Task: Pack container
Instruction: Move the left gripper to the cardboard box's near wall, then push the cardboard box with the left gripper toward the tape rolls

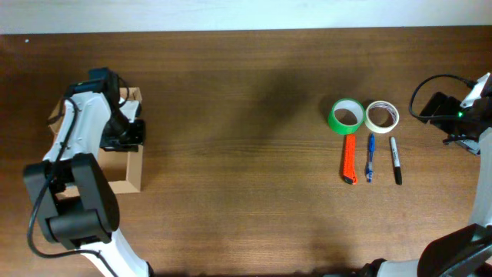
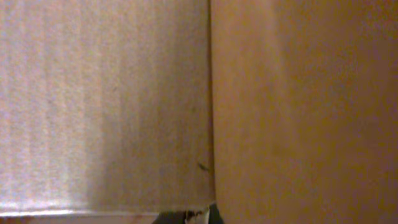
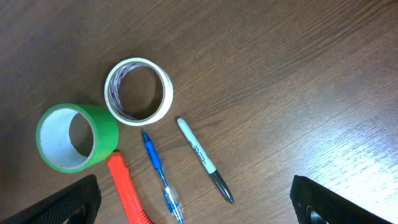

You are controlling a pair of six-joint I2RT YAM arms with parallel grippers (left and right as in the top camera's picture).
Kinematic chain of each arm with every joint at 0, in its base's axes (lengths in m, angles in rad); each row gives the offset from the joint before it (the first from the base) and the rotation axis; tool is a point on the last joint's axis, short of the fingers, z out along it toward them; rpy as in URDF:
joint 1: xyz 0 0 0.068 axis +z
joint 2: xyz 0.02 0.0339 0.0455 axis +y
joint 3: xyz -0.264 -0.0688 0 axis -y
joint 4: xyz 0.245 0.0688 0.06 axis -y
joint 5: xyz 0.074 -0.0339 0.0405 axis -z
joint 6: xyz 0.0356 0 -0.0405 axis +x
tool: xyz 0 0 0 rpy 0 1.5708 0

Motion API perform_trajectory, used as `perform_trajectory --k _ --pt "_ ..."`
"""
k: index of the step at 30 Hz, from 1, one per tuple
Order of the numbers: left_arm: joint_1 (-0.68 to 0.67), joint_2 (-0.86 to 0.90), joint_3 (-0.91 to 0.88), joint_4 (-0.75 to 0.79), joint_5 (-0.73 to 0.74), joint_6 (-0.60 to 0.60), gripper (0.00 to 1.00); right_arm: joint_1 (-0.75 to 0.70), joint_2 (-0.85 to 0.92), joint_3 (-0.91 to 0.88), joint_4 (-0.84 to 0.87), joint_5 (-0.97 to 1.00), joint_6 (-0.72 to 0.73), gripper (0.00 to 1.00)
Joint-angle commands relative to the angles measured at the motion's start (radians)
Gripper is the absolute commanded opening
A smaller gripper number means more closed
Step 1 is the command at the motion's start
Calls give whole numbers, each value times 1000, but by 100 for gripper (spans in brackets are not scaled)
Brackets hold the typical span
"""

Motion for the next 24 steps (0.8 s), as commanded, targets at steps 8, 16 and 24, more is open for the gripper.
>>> perform_trajectory --k 8,16,24 --pt "-245 2 326 -80 -1 -159 2 -3 3 24 0 -10 9 99" --pt "-369 6 620 -147 36 -190 1 -2 3 24 0 -11 42 99" --pt "-469 6 816 -157 132 -190 2 -2 3 24 -8 -11 43 99"
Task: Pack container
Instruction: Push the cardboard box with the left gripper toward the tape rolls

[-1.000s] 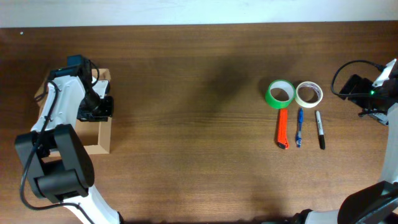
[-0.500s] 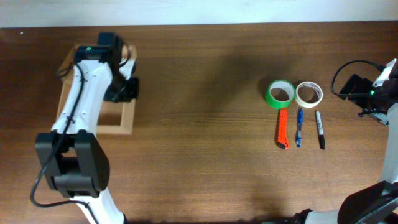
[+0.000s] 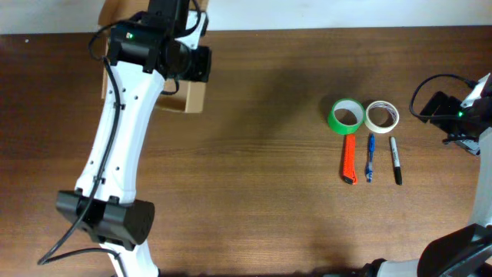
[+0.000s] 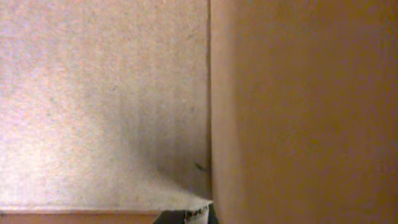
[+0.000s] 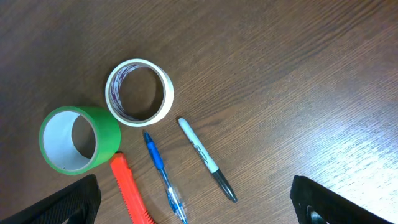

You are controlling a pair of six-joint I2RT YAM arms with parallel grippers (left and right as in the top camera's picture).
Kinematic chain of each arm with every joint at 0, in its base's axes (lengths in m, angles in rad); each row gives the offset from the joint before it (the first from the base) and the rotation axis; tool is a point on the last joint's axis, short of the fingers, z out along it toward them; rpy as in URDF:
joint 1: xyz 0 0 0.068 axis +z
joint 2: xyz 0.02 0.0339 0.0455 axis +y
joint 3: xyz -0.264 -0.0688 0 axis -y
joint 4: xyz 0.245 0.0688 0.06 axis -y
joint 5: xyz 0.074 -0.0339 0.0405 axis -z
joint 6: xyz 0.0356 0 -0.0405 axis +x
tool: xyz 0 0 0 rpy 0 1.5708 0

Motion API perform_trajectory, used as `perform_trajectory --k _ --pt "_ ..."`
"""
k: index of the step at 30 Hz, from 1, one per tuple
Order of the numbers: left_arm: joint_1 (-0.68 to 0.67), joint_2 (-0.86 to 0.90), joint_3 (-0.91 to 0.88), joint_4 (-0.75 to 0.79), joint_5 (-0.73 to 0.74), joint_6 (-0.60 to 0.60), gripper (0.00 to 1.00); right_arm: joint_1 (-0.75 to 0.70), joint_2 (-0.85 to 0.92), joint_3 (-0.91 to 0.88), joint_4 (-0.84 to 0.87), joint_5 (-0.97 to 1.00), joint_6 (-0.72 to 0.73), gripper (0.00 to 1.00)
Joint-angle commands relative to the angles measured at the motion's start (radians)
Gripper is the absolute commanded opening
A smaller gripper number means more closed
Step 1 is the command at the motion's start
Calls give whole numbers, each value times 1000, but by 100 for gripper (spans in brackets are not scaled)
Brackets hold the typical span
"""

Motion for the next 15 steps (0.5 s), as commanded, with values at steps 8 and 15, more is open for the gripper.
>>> perform_trajectory --k 8,15 --pt "-212 61 45 -13 42 -13 1 -2 3 24 -20 -14 13 99" --pt "-404 169 45 -35 -60 -5 1 -2 3 24 -28 -14 13 99"
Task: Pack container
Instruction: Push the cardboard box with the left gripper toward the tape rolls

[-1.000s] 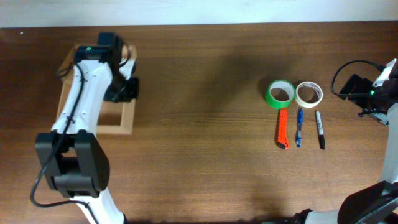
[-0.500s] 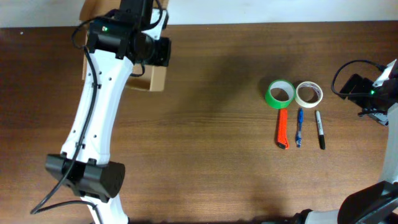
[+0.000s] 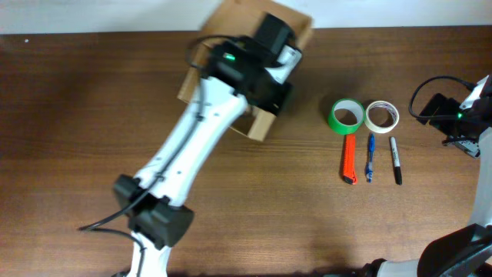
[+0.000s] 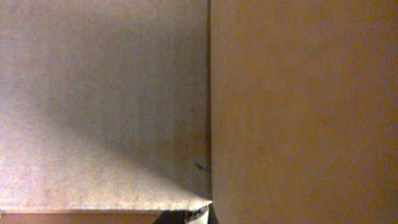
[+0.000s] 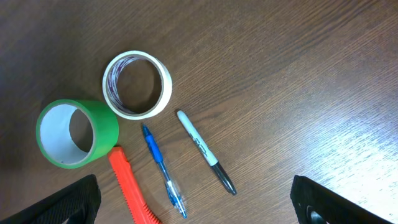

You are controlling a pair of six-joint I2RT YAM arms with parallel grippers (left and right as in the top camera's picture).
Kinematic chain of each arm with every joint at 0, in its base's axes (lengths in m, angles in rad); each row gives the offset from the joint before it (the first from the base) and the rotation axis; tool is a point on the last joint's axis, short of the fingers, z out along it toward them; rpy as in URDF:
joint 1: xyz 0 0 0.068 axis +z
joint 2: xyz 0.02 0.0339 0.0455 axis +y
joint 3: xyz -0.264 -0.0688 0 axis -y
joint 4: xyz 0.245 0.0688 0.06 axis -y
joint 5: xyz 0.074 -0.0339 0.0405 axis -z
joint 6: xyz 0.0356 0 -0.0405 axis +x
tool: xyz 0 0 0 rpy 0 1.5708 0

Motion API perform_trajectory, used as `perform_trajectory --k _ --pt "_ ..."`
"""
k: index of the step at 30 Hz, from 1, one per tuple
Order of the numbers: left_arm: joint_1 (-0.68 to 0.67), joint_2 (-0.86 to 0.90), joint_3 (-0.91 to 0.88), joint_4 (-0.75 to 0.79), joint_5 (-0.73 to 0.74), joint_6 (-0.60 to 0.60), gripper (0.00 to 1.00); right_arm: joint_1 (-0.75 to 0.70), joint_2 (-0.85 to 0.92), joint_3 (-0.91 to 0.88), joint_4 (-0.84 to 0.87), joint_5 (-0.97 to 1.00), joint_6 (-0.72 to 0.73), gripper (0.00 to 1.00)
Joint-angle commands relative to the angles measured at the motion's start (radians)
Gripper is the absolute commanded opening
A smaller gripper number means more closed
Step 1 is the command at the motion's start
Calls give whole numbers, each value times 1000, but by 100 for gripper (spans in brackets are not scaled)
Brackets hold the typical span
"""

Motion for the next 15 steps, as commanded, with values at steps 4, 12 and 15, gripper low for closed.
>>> perform_trajectory --k 4,12,15 --pt "-123 111 16 -30 -85 -53 2 -2 3 24 -7 -13 12 99" --pt "-203 223 16 7 -113 -155 1 -2 3 24 -7 -25 12 99" --pt "-231 254 16 13 -114 -156 2 -2 3 24 -7 -25 12 99"
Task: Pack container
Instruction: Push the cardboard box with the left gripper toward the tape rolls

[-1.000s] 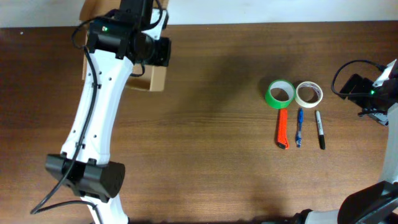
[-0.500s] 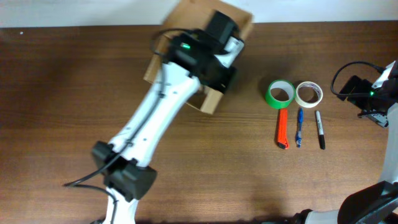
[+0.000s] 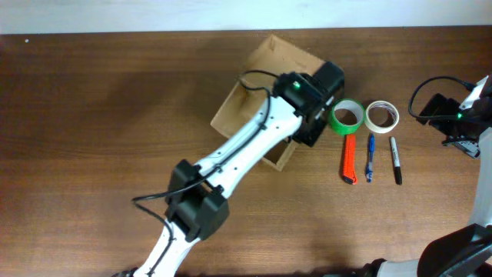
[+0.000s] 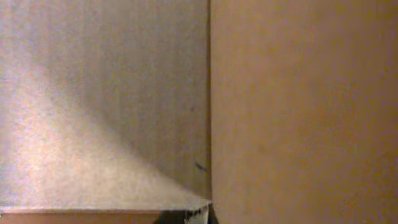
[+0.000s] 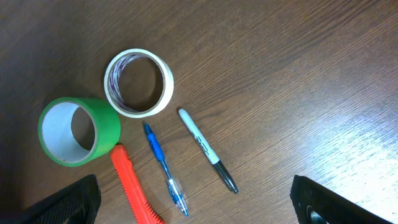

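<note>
An open cardboard box [image 3: 247,104] sits right of the table's middle, its near-right wall beside the green tape roll [image 3: 347,116]. My left gripper [image 3: 307,131] is shut on that wall; in the left wrist view cardboard [image 4: 99,93] fills the frame and hides the fingers. Right of the box lie a white tape roll [image 5: 138,83], an orange cutter [image 5: 132,189], a blue pen [image 5: 163,167] and a black marker [image 5: 207,149]. My right gripper [image 5: 196,208] hangs open above them with nothing between its fingers.
The brown wooden table [image 3: 115,154] stretches left of the box. A white wall runs along its far edge. My right arm [image 3: 461,115] and its cable sit at the right edge.
The box, held by my left gripper, has moved from the back centre to the right and nearer, and now stands against the green tape. The right arm and loose items have not moved.
The box stood at the table's far left with my left gripper on its wall. It was then at the back left, then at the back centre, and is now beside the tapes and pens. My right gripper stayed open over them.
</note>
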You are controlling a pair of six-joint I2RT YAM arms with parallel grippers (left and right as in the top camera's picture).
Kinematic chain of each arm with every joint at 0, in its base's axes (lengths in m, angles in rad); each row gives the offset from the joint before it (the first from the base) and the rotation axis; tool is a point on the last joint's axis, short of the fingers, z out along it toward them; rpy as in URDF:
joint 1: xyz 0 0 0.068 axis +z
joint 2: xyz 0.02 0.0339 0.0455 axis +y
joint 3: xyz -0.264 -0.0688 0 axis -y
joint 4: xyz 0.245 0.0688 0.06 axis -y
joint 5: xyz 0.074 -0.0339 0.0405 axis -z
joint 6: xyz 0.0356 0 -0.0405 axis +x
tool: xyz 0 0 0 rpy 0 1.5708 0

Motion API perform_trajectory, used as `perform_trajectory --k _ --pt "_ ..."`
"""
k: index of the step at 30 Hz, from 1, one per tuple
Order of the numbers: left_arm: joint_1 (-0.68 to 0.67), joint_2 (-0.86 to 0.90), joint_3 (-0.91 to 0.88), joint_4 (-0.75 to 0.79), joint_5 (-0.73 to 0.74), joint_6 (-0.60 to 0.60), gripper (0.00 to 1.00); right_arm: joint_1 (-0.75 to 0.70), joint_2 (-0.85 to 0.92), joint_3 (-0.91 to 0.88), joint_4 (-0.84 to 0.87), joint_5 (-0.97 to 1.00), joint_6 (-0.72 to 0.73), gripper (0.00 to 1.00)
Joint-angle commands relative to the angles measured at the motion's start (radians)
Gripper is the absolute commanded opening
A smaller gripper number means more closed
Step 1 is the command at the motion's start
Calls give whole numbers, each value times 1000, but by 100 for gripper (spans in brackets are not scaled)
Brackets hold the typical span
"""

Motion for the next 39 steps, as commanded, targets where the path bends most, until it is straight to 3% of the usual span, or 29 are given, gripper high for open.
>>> perform_trajectory --k 1,15,25,39 --pt "-48 46 16 20 -42 -65 2 -2 3 23 -4 -21 13 99" --pt "-60 63 16 174 -87 -13 1 -2 3 22 -11 -25 13 99" --pt "-58 131 16 97 -80 -7 2 -2 3 22 -11 -25 13 99" --pt "-53 153 16 109 -49 30 4 -2 3 22 -10 -25 13 99"
